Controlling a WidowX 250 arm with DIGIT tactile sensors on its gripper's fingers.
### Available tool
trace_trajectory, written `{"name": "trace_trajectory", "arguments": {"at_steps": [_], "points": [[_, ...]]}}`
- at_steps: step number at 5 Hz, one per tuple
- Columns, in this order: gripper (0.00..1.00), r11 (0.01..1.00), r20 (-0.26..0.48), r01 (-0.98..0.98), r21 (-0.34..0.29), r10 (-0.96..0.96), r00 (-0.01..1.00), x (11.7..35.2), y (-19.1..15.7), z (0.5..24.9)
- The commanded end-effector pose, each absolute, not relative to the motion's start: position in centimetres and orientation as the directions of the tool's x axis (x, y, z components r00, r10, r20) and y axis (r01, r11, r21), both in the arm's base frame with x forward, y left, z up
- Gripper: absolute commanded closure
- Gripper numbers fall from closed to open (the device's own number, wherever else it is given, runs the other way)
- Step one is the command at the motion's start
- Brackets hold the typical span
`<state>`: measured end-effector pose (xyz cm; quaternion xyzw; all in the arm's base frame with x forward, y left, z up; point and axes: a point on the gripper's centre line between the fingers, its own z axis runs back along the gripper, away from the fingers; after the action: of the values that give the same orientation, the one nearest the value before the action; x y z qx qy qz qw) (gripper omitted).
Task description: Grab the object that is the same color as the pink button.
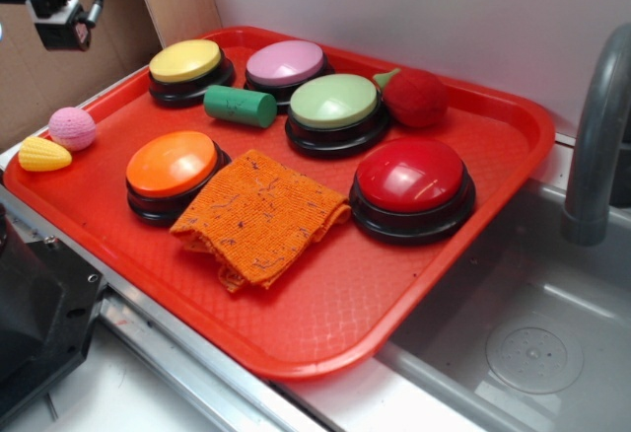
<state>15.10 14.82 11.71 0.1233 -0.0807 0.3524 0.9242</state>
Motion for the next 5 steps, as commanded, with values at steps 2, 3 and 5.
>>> {"name": "trace_trajectory", "arguments": {"at_steps": [2, 3, 5], "points": [[0.0, 0.691, 0.256, -0.716, 0.102, 0.677, 0.69, 15.8, 18.4, 6.0], [0.0, 0.688, 0.223, -0.718, 0.107, 0.687, 0.692, 15.8, 18.3, 4.6], [0.98, 0.713, 0.217, -0.694, 0.097, 0.666, 0.714, 16.0, 17.7, 4.0]]}}
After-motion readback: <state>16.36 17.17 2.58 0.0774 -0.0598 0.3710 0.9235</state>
